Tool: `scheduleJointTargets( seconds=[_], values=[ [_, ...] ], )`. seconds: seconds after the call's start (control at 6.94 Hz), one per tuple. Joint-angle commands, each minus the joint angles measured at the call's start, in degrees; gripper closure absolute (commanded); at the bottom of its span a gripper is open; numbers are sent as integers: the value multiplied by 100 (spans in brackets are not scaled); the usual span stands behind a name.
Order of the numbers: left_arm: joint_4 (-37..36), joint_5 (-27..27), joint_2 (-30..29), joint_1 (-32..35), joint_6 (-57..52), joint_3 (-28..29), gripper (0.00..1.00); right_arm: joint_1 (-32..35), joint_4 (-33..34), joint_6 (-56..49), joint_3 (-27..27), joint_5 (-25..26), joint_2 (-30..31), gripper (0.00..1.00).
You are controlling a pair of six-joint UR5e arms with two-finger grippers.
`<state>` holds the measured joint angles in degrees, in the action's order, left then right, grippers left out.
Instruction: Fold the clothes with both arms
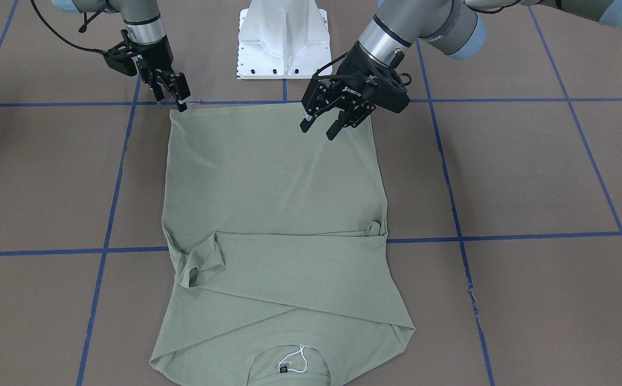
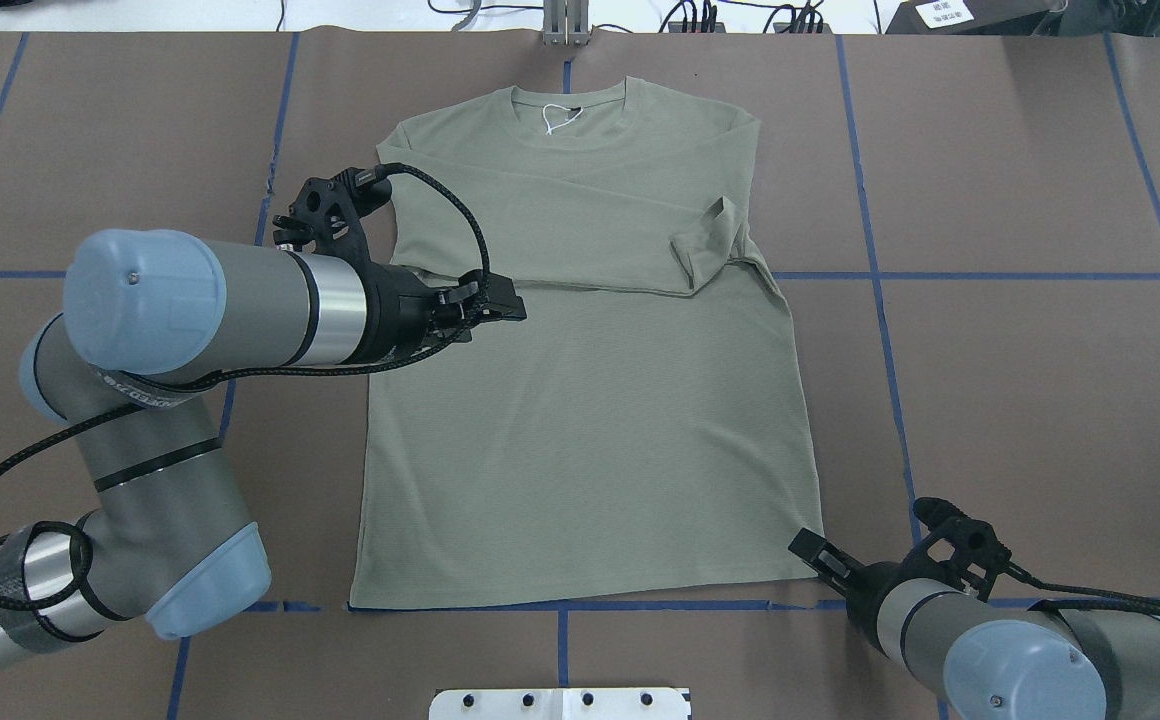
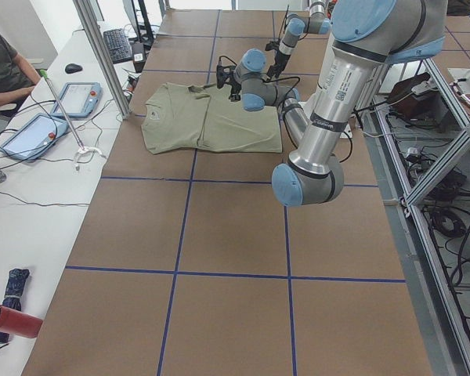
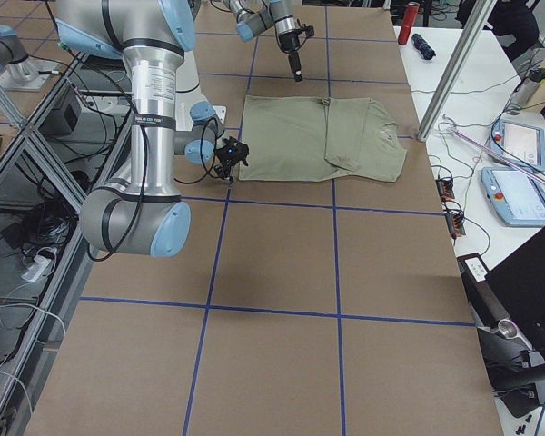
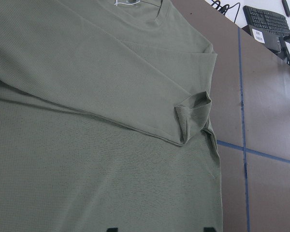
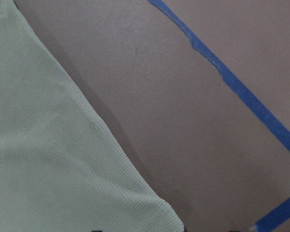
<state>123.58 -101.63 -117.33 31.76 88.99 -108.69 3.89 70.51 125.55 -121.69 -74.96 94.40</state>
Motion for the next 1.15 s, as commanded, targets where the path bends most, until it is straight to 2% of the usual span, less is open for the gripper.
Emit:
scheduleJointTargets(
  seconds=[0.0, 0.43, 1.01],
  values=[
    [-1, 3, 52, 6, 4, -29, 30, -2, 7, -22, 75, -1, -114, 13],
    [8, 12, 192, 6, 13, -117, 30, -2, 7, -22, 154, -1, -106, 17],
    [8, 12, 271, 6, 13, -187, 30, 15, 7, -31, 163, -1, -106, 30]
  ],
)
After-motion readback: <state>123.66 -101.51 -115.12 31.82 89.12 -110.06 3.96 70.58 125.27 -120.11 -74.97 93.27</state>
